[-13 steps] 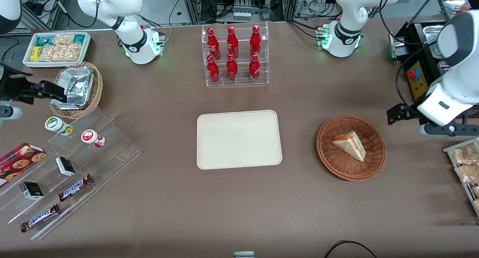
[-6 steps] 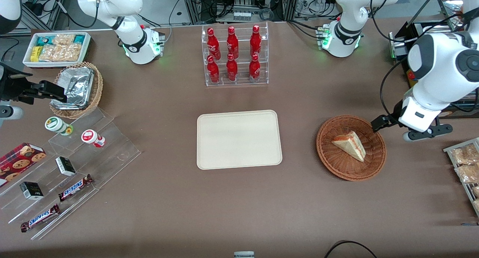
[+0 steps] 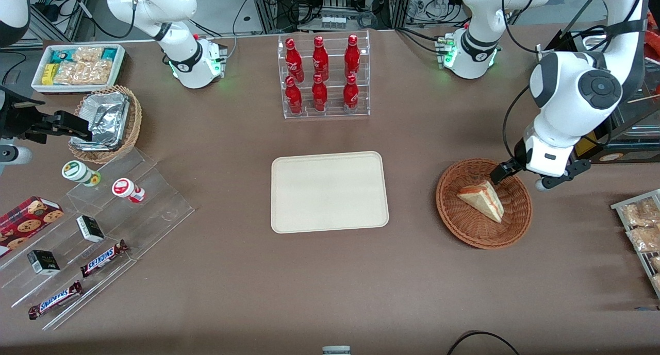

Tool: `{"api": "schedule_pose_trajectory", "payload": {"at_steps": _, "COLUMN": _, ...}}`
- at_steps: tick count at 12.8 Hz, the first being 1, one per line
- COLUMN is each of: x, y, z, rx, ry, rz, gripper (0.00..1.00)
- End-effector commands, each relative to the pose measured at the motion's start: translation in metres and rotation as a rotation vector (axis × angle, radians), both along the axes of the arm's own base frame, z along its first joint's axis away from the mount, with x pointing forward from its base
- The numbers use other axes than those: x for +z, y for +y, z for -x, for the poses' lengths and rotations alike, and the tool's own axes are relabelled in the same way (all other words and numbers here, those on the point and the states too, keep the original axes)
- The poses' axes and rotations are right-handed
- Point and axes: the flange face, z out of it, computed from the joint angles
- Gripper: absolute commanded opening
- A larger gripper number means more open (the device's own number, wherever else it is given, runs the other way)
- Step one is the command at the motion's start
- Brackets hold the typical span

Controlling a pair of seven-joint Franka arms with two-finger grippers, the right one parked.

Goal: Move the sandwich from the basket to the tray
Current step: 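Lower the open left gripper around the sandwich and close on it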

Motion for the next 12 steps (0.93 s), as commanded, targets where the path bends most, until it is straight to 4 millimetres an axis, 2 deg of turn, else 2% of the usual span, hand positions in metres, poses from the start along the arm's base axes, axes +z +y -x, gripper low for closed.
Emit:
{"api": "schedule_pose_trajectory", "payload": {"at_steps": 1, "x": -0.002, "y": 0.004, "z": 0.014, "rx": 0.047, "ry": -0.007, "rz": 0.008, "gripper": 1.00}}
{"api": "schedule_pose_trajectory", "payload": {"at_steps": 4, "x": -0.015, "y": 0.006, "z": 0.014, "rx": 0.172, "ry": -0.035, "rz": 0.025, "gripper": 1.00}}
{"api": "schedule_pose_trajectory", "payload": {"at_steps": 8, "x": -0.041, "y": -0.017, "z": 0.008, "rx": 0.310, "ry": -0.070, "rz": 0.054, "gripper": 1.00}}
{"api": "schedule_pose_trajectory", "payload": {"at_steps": 10, "x": -0.052, "y": -0.025, "z": 0.008, "rx": 0.300, "ry": -0.052, "rz": 0.049, "gripper": 1.00}}
{"api": "schedule_pose_trajectory", "payload": {"at_steps": 12, "x": -0.060, "y": -0.025, "z": 0.009, "rx": 0.291, "ry": -0.041, "rz": 0.038, "gripper": 1.00}}
